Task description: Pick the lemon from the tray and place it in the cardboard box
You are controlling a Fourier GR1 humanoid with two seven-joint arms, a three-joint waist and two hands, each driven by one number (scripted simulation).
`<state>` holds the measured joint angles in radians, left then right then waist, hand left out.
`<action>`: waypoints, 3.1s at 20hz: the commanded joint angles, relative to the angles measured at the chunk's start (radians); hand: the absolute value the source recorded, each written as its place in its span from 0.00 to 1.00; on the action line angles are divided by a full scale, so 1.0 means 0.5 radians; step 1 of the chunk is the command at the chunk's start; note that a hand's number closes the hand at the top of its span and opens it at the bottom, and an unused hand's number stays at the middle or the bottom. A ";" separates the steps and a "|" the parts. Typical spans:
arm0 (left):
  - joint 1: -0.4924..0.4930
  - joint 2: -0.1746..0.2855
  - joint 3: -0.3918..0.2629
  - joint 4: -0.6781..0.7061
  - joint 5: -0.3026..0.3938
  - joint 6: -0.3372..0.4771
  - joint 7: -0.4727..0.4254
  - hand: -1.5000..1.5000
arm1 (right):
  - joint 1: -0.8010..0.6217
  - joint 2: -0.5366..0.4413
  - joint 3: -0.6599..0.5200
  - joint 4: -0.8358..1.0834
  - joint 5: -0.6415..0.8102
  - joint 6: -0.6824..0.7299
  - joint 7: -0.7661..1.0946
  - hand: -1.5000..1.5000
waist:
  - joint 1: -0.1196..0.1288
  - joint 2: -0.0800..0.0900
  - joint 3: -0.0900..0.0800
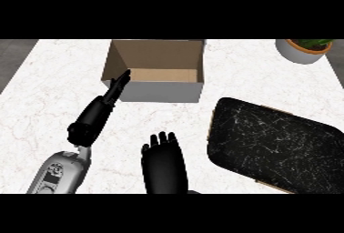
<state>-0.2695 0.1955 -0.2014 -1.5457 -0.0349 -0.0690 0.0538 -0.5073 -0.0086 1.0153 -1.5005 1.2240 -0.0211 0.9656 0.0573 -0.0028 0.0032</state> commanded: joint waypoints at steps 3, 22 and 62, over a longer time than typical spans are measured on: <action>0.048 -0.012 0.002 0.090 0.030 -0.048 0.059 0.50 | -0.416 0.016 0.271 -0.275 -0.203 0.069 0.485 1.00 | -0.021 0.001 -0.009; 0.029 -0.037 0.023 0.052 -0.014 -0.041 0.111 0.50 | -1.057 0.015 -0.231 -0.419 -0.360 0.056 0.826 1.00 | -0.055 -0.008 -0.011; 0.028 -0.105 0.040 0.006 -0.065 -0.136 0.100 0.50 | -1.322 0.017 -0.765 1.577 -1.331 -1.140 -0.288 0.00 | 0.031 0.044 -0.008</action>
<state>-0.2662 0.1447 -0.1775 -1.5686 -0.0908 -0.1055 0.0679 -1.2046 -0.0028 0.6195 -0.7688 0.6271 -0.4758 0.8858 0.0702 0.0142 0.0032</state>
